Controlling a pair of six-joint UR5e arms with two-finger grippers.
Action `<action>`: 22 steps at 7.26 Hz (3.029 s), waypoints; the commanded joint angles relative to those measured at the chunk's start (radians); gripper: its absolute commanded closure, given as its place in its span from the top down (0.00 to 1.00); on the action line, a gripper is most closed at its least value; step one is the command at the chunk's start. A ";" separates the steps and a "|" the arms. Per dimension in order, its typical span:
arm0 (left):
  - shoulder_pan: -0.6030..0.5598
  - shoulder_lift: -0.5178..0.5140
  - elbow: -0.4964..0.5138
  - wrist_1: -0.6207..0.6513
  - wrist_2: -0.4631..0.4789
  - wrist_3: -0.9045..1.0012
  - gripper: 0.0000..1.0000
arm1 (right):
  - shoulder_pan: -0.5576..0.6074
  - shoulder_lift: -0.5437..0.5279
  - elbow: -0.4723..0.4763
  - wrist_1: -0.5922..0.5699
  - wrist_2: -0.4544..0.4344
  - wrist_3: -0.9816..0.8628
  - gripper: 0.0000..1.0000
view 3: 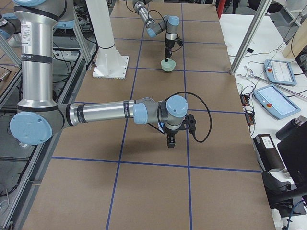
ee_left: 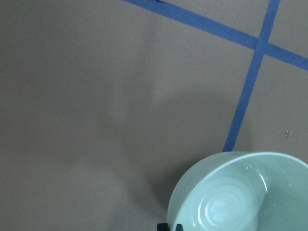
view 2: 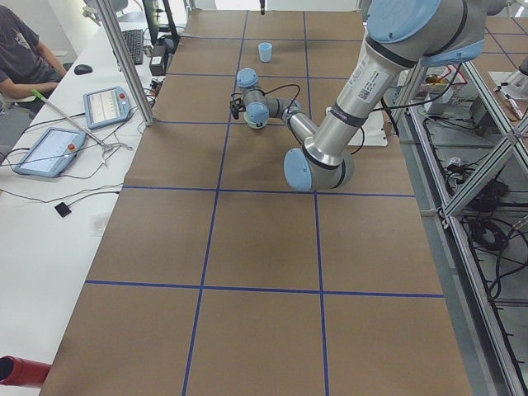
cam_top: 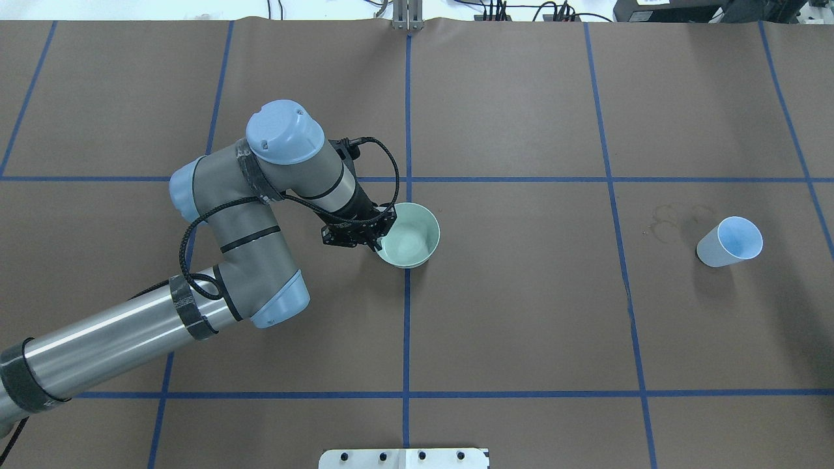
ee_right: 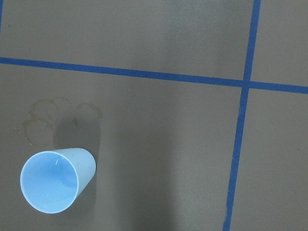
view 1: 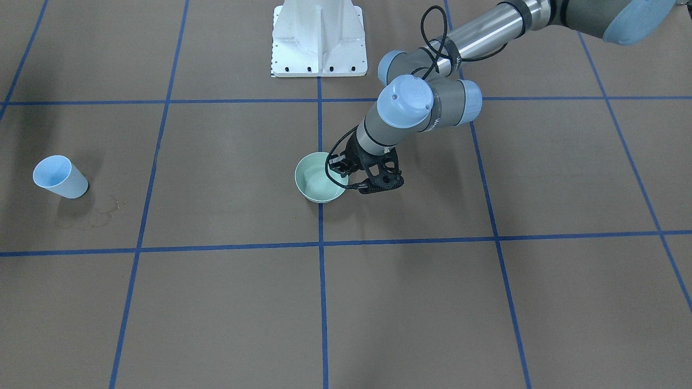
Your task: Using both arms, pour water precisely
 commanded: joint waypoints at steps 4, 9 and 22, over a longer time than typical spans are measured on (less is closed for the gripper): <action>0.007 -0.003 -0.026 -0.005 0.021 -0.001 0.65 | 0.000 -0.017 0.038 0.000 0.000 0.000 1.00; -0.012 0.009 -0.123 0.000 0.021 -0.006 0.70 | -0.122 -0.207 0.084 0.708 -0.012 0.186 1.00; -0.033 0.025 -0.123 -0.003 0.021 -0.003 0.71 | -0.635 -0.279 -0.121 1.360 -0.508 0.567 1.00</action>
